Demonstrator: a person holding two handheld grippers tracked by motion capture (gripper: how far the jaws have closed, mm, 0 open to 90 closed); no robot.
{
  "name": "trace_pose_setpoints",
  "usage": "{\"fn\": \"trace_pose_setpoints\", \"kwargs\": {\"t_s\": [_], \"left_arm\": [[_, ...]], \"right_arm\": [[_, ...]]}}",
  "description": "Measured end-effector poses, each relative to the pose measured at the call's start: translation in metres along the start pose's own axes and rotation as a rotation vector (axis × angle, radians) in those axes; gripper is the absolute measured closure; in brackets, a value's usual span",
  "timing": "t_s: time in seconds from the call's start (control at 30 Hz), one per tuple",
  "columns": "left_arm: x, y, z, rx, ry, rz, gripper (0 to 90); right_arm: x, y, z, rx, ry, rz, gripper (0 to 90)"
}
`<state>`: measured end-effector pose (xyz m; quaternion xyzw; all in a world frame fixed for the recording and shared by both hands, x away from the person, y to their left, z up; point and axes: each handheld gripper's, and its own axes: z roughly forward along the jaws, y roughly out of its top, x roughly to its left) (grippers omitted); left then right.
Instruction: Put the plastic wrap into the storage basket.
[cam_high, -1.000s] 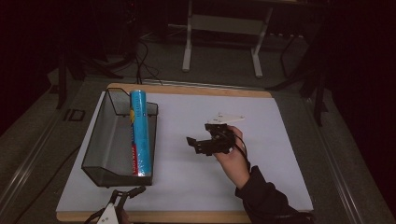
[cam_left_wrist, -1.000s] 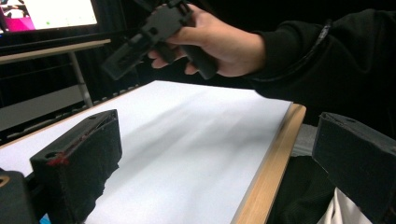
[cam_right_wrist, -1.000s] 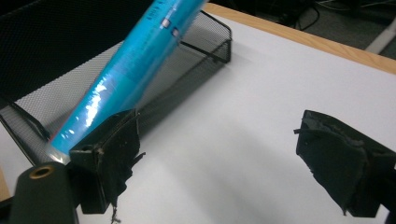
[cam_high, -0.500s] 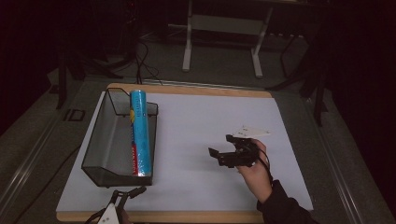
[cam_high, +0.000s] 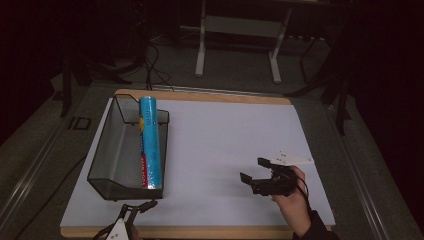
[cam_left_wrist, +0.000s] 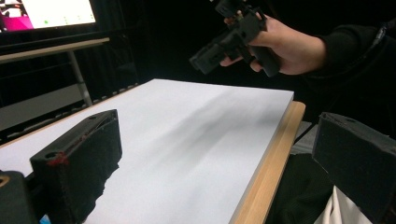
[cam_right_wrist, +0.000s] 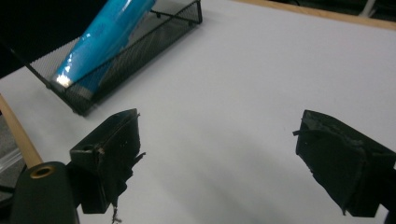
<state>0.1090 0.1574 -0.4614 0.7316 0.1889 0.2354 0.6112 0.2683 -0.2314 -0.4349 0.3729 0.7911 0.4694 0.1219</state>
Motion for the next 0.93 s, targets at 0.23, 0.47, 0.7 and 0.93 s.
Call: {"fn": "trace_pose_setpoints", "kwargs": {"t_s": [0.23,0.47,0.7,0.93], "left_arm": [[0.000,0.000,0.000,0.003,-0.001,0.002,2.3],[0.000,0.000,0.000,0.002,-0.002,0.000,2.3],[-0.001,0.000,0.000,0.004,-0.005,0.002,2.3],[0.000,0.000,0.000,0.005,-0.004,0.000,2.3]], "right_arm": [[-0.002,-0.016,-0.010,-0.005,-0.017,0.011,13.6],[0.001,-0.035,-0.016,-0.004,-0.028,-0.050,13.6],[0.000,-0.042,-0.018,-0.029,-0.040,-0.065,13.6],[-0.002,-0.045,-0.012,-0.017,-0.043,-0.096,13.6]]}}
